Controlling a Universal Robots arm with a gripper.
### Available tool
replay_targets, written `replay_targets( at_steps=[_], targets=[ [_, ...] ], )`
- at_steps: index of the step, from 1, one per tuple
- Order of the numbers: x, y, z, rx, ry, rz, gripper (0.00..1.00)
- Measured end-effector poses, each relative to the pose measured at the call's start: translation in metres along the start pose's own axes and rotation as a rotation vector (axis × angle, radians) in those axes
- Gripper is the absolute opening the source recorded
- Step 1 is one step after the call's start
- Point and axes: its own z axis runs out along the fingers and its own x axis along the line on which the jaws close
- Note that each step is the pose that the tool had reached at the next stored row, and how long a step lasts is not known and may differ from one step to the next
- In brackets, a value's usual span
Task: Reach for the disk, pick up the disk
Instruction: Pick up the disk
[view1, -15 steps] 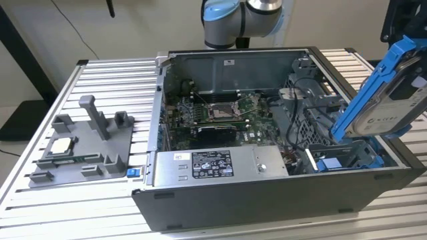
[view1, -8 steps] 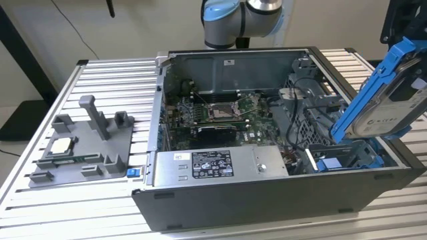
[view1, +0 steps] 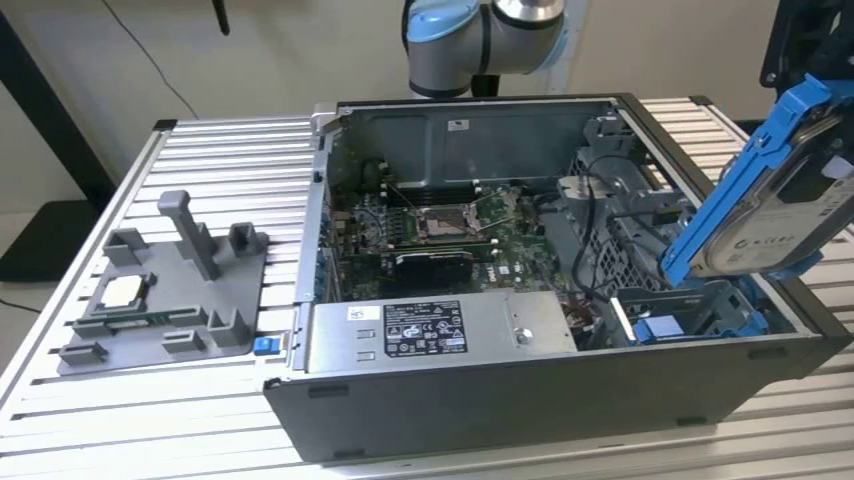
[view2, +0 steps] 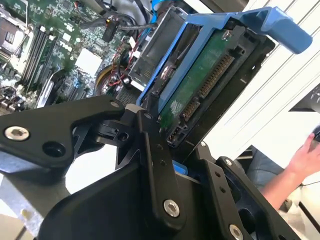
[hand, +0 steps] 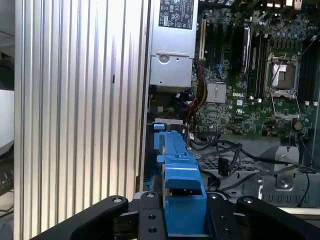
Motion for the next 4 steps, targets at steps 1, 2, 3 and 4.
replay_targets(
  at_steps=[1,2,3,4],
  targets=[
    [0.0,0.0,0.0,0.0,-0.0001,0.0,0.0],
    [0.0,0.0001,0.0,0.0,-0.0001,0.0,0.0],
    [0.0,0.0001,0.0,0.0,0.0,0.0,0.0],
    [0.0,0.0001,0.0,0.0,-0.0001,0.0,0.0]
  ],
)
